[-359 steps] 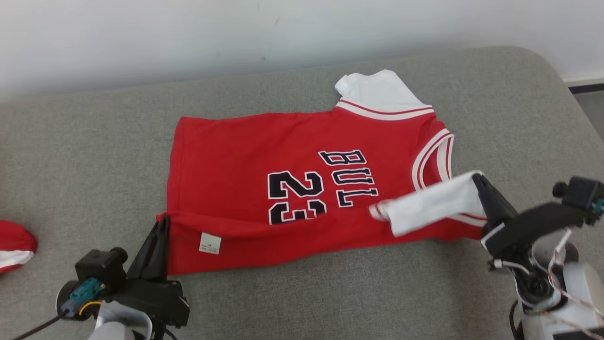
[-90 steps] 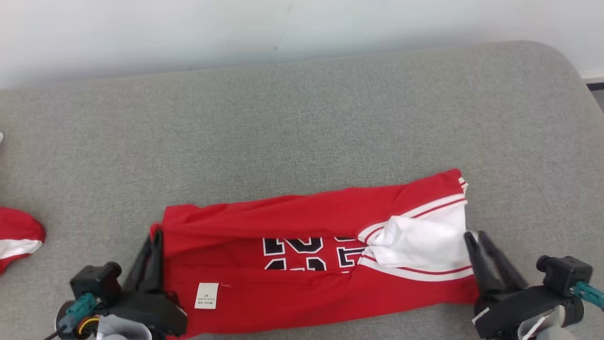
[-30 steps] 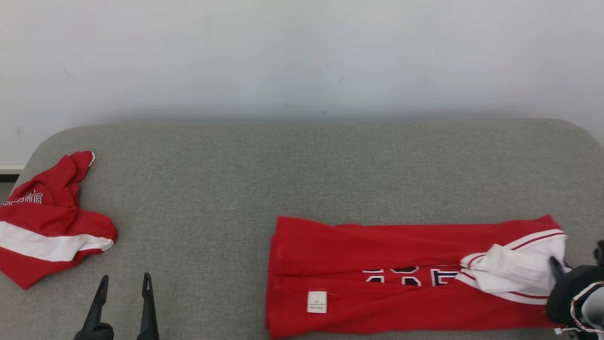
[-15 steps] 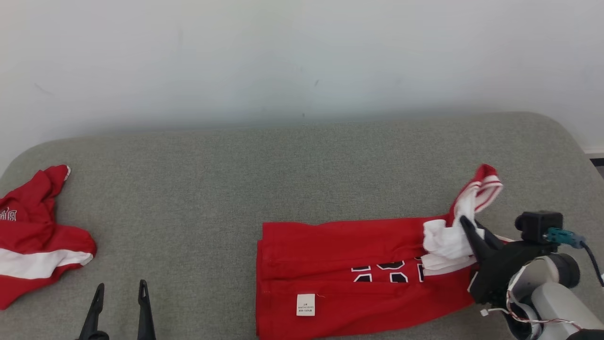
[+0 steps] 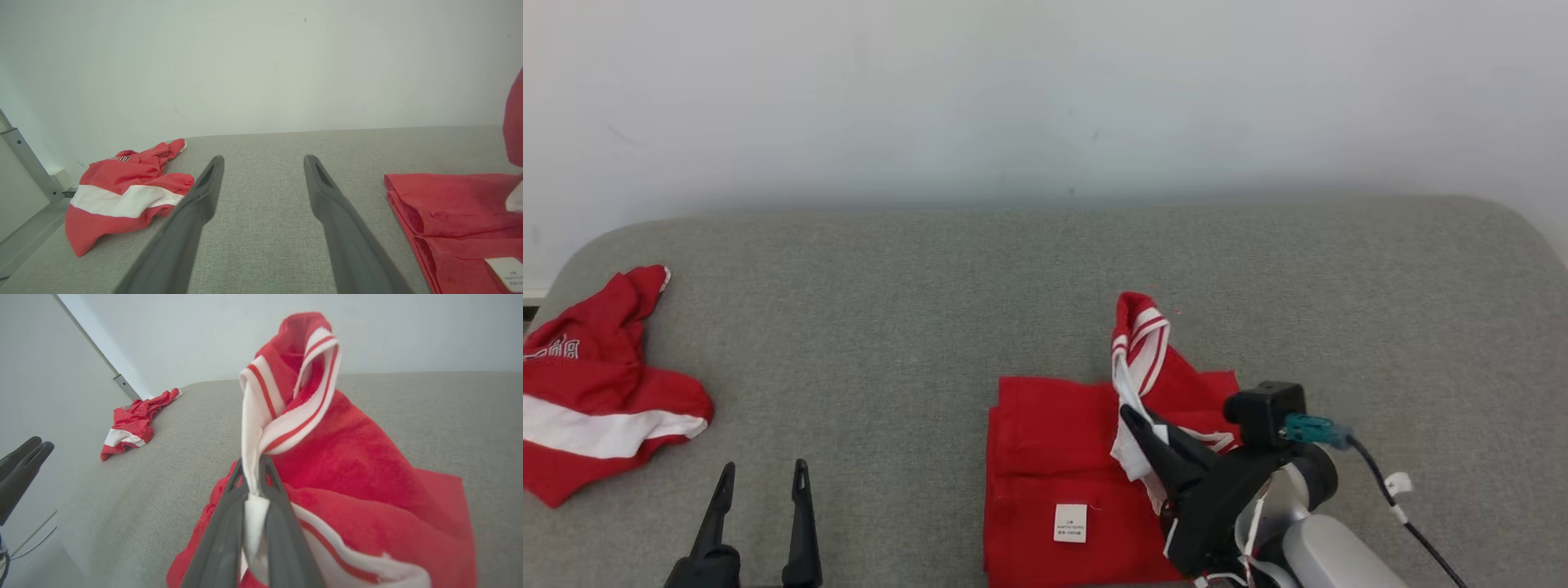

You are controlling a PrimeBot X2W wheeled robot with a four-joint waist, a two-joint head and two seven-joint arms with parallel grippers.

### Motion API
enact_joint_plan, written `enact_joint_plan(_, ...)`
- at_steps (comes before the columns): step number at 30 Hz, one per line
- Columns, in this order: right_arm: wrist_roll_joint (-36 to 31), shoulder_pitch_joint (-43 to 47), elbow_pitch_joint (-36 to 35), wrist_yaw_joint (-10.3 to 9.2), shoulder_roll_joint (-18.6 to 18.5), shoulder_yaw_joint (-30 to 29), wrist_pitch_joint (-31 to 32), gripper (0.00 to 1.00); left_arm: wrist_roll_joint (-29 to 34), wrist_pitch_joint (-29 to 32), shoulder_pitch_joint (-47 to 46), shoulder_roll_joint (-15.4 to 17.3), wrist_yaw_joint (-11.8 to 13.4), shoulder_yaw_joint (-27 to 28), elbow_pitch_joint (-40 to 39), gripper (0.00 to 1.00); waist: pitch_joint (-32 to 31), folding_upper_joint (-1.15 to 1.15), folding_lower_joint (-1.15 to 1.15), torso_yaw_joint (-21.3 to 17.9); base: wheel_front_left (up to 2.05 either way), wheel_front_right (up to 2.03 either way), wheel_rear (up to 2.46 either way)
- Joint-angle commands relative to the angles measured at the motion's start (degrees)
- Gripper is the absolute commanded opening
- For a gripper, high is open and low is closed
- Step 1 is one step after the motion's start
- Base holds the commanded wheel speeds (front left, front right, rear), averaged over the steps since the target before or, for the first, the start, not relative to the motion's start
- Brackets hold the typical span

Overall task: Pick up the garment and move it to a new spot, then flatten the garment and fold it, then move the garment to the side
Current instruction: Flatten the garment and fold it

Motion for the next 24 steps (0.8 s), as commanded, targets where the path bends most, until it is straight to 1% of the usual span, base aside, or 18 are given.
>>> enact_joint_plan(1, -0.8, -0.4, 0.9, -0.14, 1.2, 0.4, -0.1, 0.00, 0.5, -0.2, -1.0, -0.3, -0.3, -0.5, 0.4, 1.00, 0.7, -0.01, 0.00, 2.0, 0.00, 0.00, 0.00)
enact_joint_plan(6, -2.9, -2.1, 6.0, -0.14, 4.5, 1.4, -0.8, 0.00, 0.6, -0.2, -3.1, -1.0, -0.8, -1.2, 1.5, 1.00, 1.5, -0.01, 0.00, 4.5, 0.00, 0.00, 0.00)
enact_joint_plan(12, -4.2, -4.3, 14.9, -0.14, 7.1, 1.9, -3.0, 0.00, 0.9, -0.2, -4.6, -1.5, -1.2, -2.1, 2.6, 1.00, 2.1, -0.01, 0.00, 6.7, 0.00, 0.00, 0.00)
enact_joint_plan(14, -4.5, -5.2, 17.4, -0.14, 7.8, 2.2, -4.6, 0.00, 0.8, -0.2, -4.8, -1.7, -1.3, -2.1, 3.0, 1.00, 2.2, -0.01, 0.00, 7.1, 0.00, 0.00, 0.00)
enact_joint_plan(15, -4.4, -5.6, 18.4, -0.14, 8.1, 2.8, -5.4, 0.37, 0.8, -0.2, -4.9, -1.7, -1.3, -2.1, 3.2, 1.00, 2.2, -0.01, 0.00, 7.3, 0.00, 0.00, 0.00)
enact_joint_plan(16, -3.8, -5.8, 19.2, -0.14, 8.4, 3.5, -6.0, 1.00, 0.8, -0.2, -5.1, -1.8, -1.4, -2.1, 3.3, 1.00, 2.2, -0.01, 0.00, 7.4, 0.00, 0.00, 0.00)
enact_joint_plan(20, -2.2, -7.5, 18.9, -0.14, 8.1, 5.2, -9.6, 1.00, 0.6, -0.2, -4.9, -1.8, -1.4, -1.3, 3.4, 1.00, 2.1, -0.01, 0.00, 7.1, 0.00, 0.00, 0.00)
enact_joint_plan(21, -2.2, -7.5, 18.9, -0.14, 8.1, 5.2, -9.6, 1.00, 0.6, -0.2, -4.9, -1.8, -1.4, -1.3, 3.4, 1.00, 2.1, -0.01, 0.00, 7.1, 0.00, 0.00, 0.00)
enact_joint_plan(24, -1.0, -8.4, 16.2, -0.14, 6.2, 5.5, -12.7, 1.00, 0.7, -0.2, -3.9, -1.7, -1.1, -0.7, 3.2, 1.00, 1.8, -0.01, 0.00, 6.2, 0.00, 0.00, 0.00)
